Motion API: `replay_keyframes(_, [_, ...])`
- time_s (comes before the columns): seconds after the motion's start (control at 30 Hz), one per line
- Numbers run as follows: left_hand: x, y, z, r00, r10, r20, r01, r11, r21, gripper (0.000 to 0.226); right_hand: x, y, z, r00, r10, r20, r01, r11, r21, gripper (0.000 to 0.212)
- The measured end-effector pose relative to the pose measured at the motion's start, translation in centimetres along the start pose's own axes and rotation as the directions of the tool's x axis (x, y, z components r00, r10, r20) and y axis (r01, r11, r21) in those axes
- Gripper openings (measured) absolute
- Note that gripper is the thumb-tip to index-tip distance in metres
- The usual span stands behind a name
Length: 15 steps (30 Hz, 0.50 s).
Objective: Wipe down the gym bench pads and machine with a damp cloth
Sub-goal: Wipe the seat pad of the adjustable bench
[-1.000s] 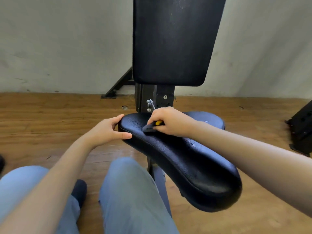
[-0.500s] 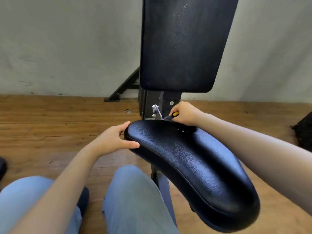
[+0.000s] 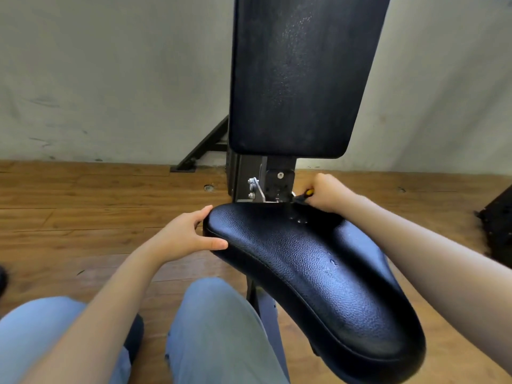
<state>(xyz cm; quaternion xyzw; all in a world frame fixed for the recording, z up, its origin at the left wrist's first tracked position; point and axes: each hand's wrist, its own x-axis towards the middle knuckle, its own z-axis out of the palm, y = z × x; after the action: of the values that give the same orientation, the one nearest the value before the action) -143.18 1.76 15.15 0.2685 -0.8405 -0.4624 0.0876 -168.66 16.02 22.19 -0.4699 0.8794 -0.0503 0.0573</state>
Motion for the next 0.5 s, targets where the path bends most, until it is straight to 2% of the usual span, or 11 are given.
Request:
replay_keyframes(0.07, [-0.1,0.1,0.0,1.000,0.000,0.004,0.000,1.000,-0.003,0.102,0.8,1.6,-0.8,0.992,0.128,0.021,-0.127,0.990,-0.054,0.029])
replay_keyframes(0.1, [-0.1,0.1,0.0,1.000,0.000,0.005,0.000,1.000,-0.004,0.106,1.0,1.5,-1.3,0.989,0.131,0.063,-0.126,0.989,-0.078,0.029])
replay_keyframes(0.13, [-0.1,0.1,0.0,1.000,0.000,0.004,0.001,1.000,-0.004,0.109,1.2,0.9,-1.8,0.991,0.103,0.087,-0.097,0.993,-0.069,0.025])
replay_keyframes(0.2, [0.0,0.2,0.0,1.000,-0.005,0.007,0.005,1.000,0.001,0.108,1.6,-0.9,-2.2,0.997,0.015,0.081,-0.019,0.998,0.053,0.007])
replay_keyframes(0.27, [0.0,0.2,-0.1,1.000,-0.011,0.009,0.011,1.000,0.001,0.118,1.2,-2.5,-1.8,0.993,-0.091,0.078,0.077,0.983,0.164,0.011])
replay_keyframes(0.33, [0.0,0.1,-0.1,1.000,-0.010,0.003,0.010,1.000,-0.001,0.112,0.7,-2.7,-0.8,0.982,-0.146,0.117,0.128,0.981,0.145,0.015])
replay_keyframes(0.4, [0.0,-0.1,-0.1,1.000,0.002,0.000,-0.002,1.000,-0.007,0.099,0.3,-0.7,-0.3,0.992,-0.074,0.102,0.060,0.990,0.128,0.008])
replay_keyframes(0.47, [0.2,-0.3,0.0,1.000,0.002,-0.009,-0.002,1.000,-0.021,0.096,0.0,2.7,-0.4,0.997,0.068,0.028,-0.070,0.992,0.103,0.033])
replay_keyframes(0.5, [0.2,-0.5,0.0,1.000,0.001,-0.011,-0.001,1.000,-0.028,0.096,-0.2,4.3,-0.5,0.992,0.123,-0.004,-0.122,0.987,0.101,0.038])
